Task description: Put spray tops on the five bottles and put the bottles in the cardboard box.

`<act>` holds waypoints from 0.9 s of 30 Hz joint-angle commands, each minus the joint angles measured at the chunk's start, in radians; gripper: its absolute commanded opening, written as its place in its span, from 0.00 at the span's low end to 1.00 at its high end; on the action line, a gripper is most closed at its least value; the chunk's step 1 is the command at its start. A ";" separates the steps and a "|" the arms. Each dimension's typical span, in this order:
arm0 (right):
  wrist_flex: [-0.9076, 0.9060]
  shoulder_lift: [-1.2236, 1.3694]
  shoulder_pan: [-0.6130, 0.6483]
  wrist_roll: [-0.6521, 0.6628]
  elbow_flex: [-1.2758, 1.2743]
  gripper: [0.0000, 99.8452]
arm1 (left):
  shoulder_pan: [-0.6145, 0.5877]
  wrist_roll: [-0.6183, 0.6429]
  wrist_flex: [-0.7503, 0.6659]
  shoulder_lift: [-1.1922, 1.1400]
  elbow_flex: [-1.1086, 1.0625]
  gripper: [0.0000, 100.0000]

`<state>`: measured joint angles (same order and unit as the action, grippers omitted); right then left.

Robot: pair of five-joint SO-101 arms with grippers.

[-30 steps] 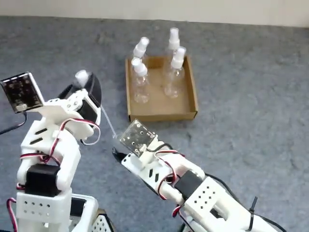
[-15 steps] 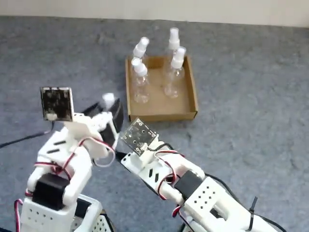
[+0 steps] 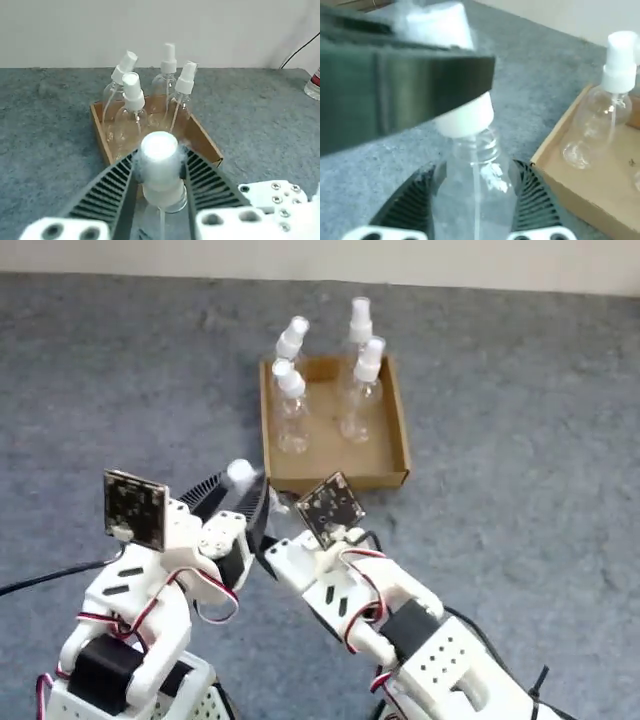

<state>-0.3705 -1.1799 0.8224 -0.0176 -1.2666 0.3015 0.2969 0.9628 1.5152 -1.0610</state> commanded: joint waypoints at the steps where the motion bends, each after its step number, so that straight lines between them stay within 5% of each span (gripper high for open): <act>1: 0.008 -0.061 0.008 -0.011 0.024 0.00 | 0.042 -0.025 0.014 -0.001 -0.012 0.01; 23: 0.002 -0.059 0.005 -0.011 0.022 0.00 | 0.114 -0.123 0.015 -0.002 -0.038 0.01; 27: 0.002 -0.061 -0.007 -0.009 0.022 0.00 | 0.116 -0.124 0.061 -0.002 -0.010 0.08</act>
<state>-0.3721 -1.1876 0.8224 -0.0192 -1.2681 0.4043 0.1803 0.9751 1.5152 -1.0948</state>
